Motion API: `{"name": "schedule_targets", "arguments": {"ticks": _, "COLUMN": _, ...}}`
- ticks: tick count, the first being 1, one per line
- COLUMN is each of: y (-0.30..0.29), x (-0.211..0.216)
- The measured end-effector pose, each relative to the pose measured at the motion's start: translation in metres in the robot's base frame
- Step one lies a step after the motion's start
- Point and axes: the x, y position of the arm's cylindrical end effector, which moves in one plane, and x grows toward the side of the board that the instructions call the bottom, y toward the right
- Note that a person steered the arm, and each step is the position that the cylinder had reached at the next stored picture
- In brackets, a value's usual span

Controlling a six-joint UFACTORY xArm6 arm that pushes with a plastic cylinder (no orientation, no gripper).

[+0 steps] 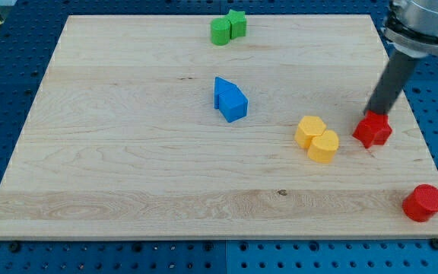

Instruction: Move red star towards red circle

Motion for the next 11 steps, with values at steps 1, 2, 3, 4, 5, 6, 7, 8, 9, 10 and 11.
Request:
{"name": "schedule_targets", "arguments": {"ticks": 1, "y": 0.008, "x": 0.028}}
{"name": "schedule_targets", "arguments": {"ticks": 2, "y": 0.006, "x": 0.023}}
{"name": "schedule_targets", "arguments": {"ticks": 3, "y": -0.007, "x": 0.004}}
{"name": "schedule_targets", "arguments": {"ticks": 4, "y": -0.02, "x": -0.001}}
{"name": "schedule_targets", "arguments": {"ticks": 5, "y": -0.023, "x": 0.003}}
{"name": "schedule_targets", "arguments": {"ticks": 6, "y": -0.02, "x": 0.021}}
{"name": "schedule_targets", "arguments": {"ticks": 7, "y": -0.018, "x": 0.035}}
{"name": "schedule_targets", "arguments": {"ticks": 8, "y": -0.019, "x": 0.037}}
{"name": "schedule_targets", "arguments": {"ticks": 9, "y": -0.037, "x": 0.035}}
{"name": "schedule_targets", "arguments": {"ticks": 10, "y": -0.042, "x": 0.038}}
{"name": "schedule_targets", "arguments": {"ticks": 11, "y": -0.035, "x": 0.051}}
